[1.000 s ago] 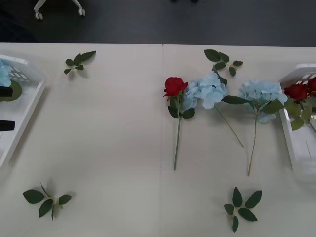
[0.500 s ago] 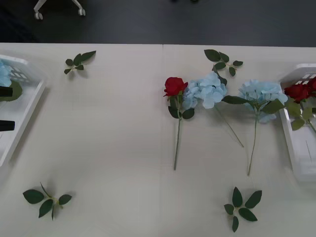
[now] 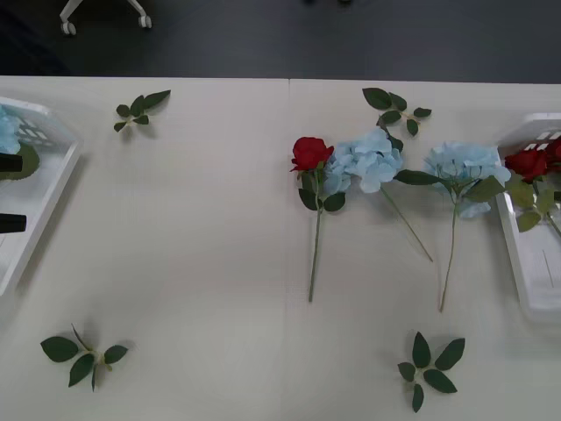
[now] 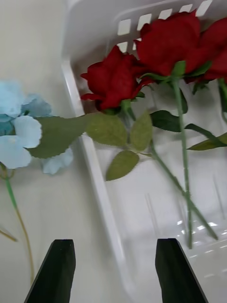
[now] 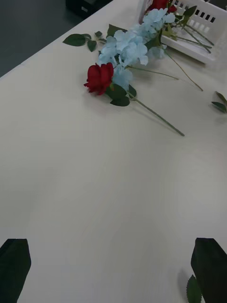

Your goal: Put the red flowers into the right box and the blue flowers into the left box

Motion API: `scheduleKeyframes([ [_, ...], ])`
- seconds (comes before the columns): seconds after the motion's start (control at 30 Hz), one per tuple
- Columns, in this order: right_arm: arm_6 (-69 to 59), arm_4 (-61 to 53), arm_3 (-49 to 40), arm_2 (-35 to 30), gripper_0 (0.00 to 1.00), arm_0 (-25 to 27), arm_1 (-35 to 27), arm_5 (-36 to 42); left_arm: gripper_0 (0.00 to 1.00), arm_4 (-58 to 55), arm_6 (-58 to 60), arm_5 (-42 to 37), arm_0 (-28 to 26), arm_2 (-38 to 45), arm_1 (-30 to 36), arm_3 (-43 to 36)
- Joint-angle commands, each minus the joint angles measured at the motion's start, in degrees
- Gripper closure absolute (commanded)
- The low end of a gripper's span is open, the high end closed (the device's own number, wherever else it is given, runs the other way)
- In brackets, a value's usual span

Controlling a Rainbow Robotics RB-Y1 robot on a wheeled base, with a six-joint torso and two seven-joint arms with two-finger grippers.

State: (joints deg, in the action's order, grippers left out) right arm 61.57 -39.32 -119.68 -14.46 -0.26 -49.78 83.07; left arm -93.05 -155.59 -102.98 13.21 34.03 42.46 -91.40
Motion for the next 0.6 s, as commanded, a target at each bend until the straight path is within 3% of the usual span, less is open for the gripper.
scheduleKeyframes([
  [0.03, -5.32, 6.8, -1.43, 8.3, 0.5, -3.96, 2.93, 0.87, 0.0, -0.82, 0.59, -0.38, 0.67, 0.42, 1.66, -0.71],
  [0.27, -5.93, 18.84, 1.65, 20.61, 0.5, -8.26, 8.56, 0.34, 0.0, -0.82, 0.59, -0.38, 0.67, 0.42, 1.66, -0.71],
  [0.6, -5.67, 21.13, 5.25, 23.24, 0.5, -8.44, 11.02, -2.65, 0.0, -0.82, 0.59, -0.38, 0.67, 0.42, 1.66, -0.71],
])
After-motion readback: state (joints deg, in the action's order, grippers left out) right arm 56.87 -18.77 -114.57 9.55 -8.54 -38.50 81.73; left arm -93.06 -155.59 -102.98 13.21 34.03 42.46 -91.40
